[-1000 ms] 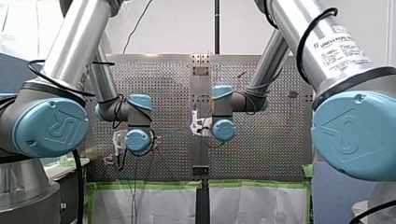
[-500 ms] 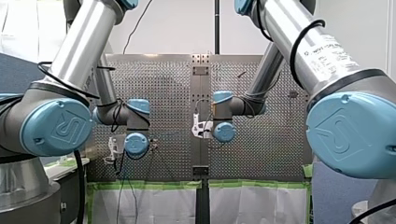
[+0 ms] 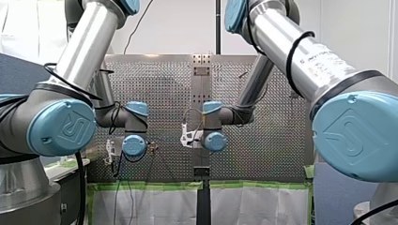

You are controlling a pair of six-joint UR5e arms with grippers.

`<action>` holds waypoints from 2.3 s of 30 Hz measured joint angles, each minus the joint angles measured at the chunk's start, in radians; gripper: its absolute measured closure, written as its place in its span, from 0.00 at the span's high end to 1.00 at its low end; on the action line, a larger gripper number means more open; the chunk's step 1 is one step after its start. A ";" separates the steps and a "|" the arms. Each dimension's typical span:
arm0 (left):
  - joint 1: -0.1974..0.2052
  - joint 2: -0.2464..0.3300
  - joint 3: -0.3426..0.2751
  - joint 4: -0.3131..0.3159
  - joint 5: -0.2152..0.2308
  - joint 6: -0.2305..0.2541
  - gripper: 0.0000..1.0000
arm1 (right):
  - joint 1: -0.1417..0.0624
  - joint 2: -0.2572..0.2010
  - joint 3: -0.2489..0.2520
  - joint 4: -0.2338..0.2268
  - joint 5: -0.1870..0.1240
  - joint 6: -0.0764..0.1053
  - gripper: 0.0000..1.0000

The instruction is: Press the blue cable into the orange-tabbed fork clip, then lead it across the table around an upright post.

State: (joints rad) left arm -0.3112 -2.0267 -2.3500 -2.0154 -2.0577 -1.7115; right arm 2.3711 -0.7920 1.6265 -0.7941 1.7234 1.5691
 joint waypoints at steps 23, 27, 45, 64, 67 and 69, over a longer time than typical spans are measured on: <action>0.069 -0.121 0.089 0.012 0.013 -0.045 0.00 | 0.120 0.107 -0.093 0.037 0.038 -0.005 0.00; 0.081 -0.153 0.097 -0.008 -0.006 -0.045 0.00 | 0.111 0.123 -0.096 0.043 0.041 -0.001 0.00; 0.121 -0.247 0.135 -0.041 0.088 -0.034 0.00 | 0.062 0.130 -0.115 0.059 0.035 0.002 0.00; 0.171 -0.247 0.226 -0.134 0.118 -0.025 0.00 | -0.006 0.183 -0.118 0.062 0.017 -0.003 0.00; 0.178 -0.248 0.233 -0.138 0.126 -0.021 0.00 | -0.015 0.183 -0.119 0.061 0.006 -0.004 0.00; 0.183 -0.248 0.238 -0.145 0.131 -0.017 0.00 | -0.021 0.184 -0.120 0.062 0.002 -0.004 0.00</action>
State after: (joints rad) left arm -0.1283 -2.2748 -2.1118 -2.1608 -1.9271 -1.7287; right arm 2.3501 -0.6082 1.5061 -0.7323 1.7256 1.5650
